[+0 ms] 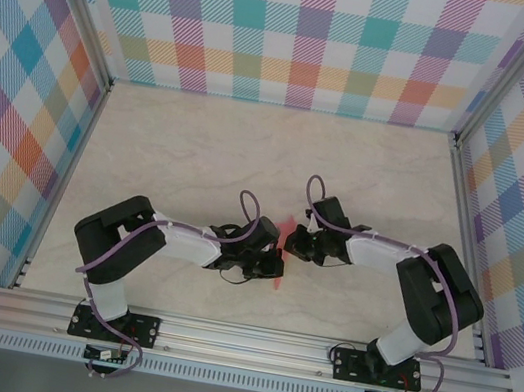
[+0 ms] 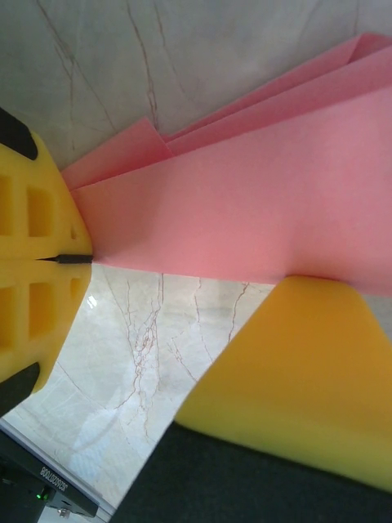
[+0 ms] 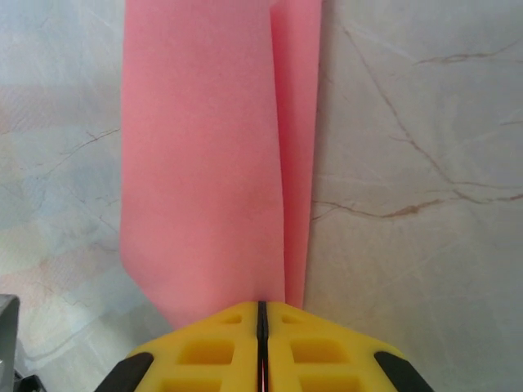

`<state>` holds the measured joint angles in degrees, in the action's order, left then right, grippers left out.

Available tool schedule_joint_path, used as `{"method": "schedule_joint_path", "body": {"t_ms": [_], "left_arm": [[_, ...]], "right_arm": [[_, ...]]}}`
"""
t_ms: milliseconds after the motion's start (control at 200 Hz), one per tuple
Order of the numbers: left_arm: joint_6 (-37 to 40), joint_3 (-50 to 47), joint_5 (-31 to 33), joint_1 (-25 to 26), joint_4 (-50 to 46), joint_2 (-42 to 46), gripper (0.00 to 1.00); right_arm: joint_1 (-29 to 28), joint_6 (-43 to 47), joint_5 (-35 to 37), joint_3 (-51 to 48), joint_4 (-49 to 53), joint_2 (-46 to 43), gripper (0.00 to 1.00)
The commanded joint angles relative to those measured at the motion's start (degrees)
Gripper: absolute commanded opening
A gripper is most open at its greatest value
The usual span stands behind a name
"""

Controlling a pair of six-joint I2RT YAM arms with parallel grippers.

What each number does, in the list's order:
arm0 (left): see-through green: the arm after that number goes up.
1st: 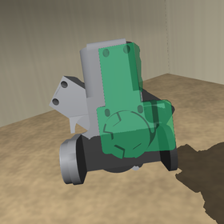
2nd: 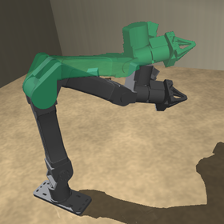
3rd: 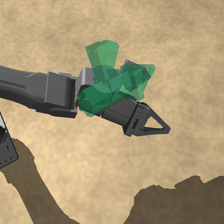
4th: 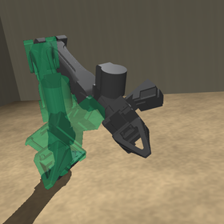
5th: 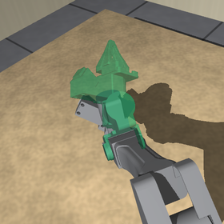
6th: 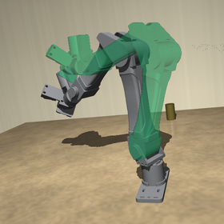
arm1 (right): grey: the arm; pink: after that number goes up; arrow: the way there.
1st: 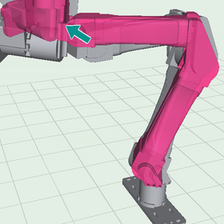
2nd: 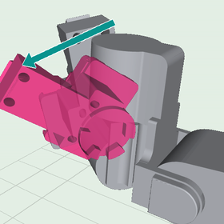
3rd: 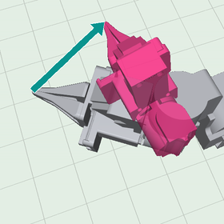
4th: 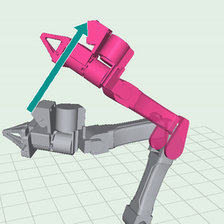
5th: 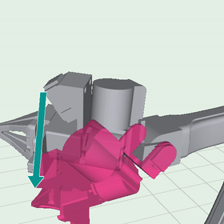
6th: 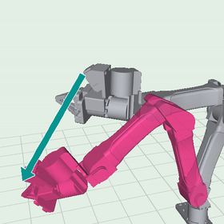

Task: Fold a paper plane with a square sheet of paper (fold left side to right side)
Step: Fold the wing for the fifth time at the center of the table.

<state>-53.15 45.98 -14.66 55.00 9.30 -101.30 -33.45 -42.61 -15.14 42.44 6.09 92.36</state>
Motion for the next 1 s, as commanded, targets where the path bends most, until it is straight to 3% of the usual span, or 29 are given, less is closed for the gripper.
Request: {"method": "schedule_joint_path", "body": {"t_ms": [0,365,995], "left_arm": [[0.1,-1.1,0.5,1.2,-6.7,-3.1,0.0],[0.2,-1.2,0.4,1.4,-6.2,-3.1,0.0],[0.5,-0.5,0.2,1.6,-6.2,-3.4,0.0]], "right_arm": [[-0.4,1.5,2.2,1.8,2.8,0.8,0.1],[-0.7,-0.3,-3.4,-3.2,-0.1,-5.9,0.09],[-1.0,-2.5,-6.9,-0.6,-6.5,-0.5,0.08]]}}
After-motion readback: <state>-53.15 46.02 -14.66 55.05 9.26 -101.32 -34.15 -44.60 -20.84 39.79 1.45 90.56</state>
